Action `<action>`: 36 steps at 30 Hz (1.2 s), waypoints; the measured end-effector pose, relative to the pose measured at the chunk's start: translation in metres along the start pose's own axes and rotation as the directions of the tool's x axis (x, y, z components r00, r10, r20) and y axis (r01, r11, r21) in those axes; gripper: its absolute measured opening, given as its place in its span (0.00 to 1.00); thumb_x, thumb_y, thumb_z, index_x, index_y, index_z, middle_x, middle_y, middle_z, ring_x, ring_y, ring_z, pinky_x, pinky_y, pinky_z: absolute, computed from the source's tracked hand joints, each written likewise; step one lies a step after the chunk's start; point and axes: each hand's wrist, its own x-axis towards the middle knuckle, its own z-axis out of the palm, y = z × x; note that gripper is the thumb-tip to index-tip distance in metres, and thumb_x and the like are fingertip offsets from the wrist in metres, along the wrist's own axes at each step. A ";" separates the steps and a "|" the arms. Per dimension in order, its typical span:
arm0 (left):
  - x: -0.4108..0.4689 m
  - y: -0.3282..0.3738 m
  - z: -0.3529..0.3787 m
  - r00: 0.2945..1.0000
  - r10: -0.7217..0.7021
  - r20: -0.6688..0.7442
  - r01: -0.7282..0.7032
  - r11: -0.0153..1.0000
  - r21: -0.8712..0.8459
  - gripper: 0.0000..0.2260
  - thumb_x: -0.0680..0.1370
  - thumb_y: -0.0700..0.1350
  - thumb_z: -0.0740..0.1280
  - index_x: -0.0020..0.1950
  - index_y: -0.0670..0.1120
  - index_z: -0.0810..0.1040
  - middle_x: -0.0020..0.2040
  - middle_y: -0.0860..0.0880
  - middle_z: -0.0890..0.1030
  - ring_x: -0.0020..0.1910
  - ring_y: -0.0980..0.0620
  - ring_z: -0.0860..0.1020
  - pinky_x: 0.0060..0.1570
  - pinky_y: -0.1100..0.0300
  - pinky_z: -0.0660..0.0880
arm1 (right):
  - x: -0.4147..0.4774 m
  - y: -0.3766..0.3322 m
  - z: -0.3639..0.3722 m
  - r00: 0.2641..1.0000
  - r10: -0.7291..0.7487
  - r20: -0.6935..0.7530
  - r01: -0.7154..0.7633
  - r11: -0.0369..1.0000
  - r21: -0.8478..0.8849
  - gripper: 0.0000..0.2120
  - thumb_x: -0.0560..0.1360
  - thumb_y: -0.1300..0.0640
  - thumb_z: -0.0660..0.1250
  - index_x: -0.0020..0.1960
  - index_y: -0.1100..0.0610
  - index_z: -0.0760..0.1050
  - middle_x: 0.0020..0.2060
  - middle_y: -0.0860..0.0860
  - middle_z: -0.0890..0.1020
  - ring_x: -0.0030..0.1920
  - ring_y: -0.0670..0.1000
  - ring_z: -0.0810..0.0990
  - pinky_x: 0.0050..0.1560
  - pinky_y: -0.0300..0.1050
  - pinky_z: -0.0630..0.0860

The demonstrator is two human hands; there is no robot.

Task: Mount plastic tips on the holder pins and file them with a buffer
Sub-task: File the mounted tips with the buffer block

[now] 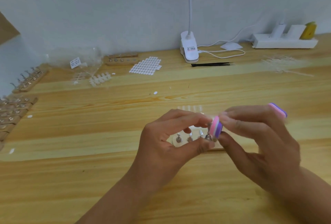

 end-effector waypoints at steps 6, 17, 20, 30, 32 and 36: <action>0.001 -0.003 -0.003 1.000 -0.020 -0.017 0.019 1.000 -0.017 0.12 0.67 0.48 0.77 0.50 0.54 0.84 0.47 0.57 0.84 0.44 0.55 0.79 0.46 0.64 0.74 | 0.001 0.005 -0.002 0.997 0.064 -0.041 -0.066 0.997 -0.031 0.12 0.75 0.65 0.71 0.58 0.59 0.76 0.51 0.52 0.77 0.60 0.35 0.74 0.61 0.28 0.69; 0.003 -0.010 -0.003 0.996 -0.045 0.079 0.056 0.990 -0.131 0.13 0.68 0.47 0.77 0.52 0.51 0.85 0.47 0.49 0.84 0.45 0.50 0.80 0.45 0.59 0.75 | -0.003 0.001 0.002 0.996 0.031 0.082 -0.036 0.998 0.053 0.13 0.78 0.66 0.68 0.62 0.60 0.74 0.54 0.54 0.78 0.55 0.47 0.79 0.56 0.37 0.76; 0.003 -0.012 -0.005 0.996 -0.068 0.056 0.077 0.980 -0.183 0.12 0.68 0.46 0.77 0.50 0.51 0.85 0.46 0.51 0.84 0.44 0.52 0.79 0.45 0.59 0.75 | -0.002 0.009 0.001 0.986 0.110 0.127 -0.115 0.993 0.032 0.12 0.78 0.65 0.67 0.61 0.58 0.74 0.51 0.56 0.79 0.51 0.49 0.80 0.53 0.33 0.76; 0.002 -0.012 -0.004 0.993 -0.071 0.098 0.099 0.945 -0.313 0.12 0.67 0.43 0.77 0.49 0.49 0.85 0.45 0.51 0.84 0.44 0.54 0.79 0.46 0.62 0.74 | 0.000 0.010 0.002 0.986 0.155 0.056 -0.156 0.988 0.013 0.12 0.78 0.63 0.67 0.60 0.58 0.72 0.53 0.50 0.77 0.55 0.47 0.78 0.60 0.32 0.71; 0.003 -0.013 -0.003 0.992 -0.085 0.095 0.112 0.940 -0.323 0.11 0.67 0.44 0.77 0.50 0.48 0.85 0.45 0.50 0.84 0.44 0.53 0.79 0.46 0.61 0.75 | 0.002 0.004 0.003 0.990 0.140 0.024 -0.141 0.989 0.037 0.13 0.78 0.63 0.67 0.61 0.58 0.72 0.54 0.48 0.77 0.60 0.41 0.76 0.61 0.31 0.70; 0.002 -0.013 -0.004 0.979 -0.147 0.142 0.197 0.868 -0.456 0.12 0.68 0.44 0.78 0.50 0.46 0.85 0.45 0.47 0.83 0.44 0.51 0.78 0.45 0.61 0.76 | -0.001 0.002 0.005 0.982 0.150 0.111 -0.156 0.987 0.048 0.11 0.79 0.61 0.66 0.61 0.56 0.72 0.54 0.47 0.77 0.58 0.45 0.77 0.62 0.32 0.70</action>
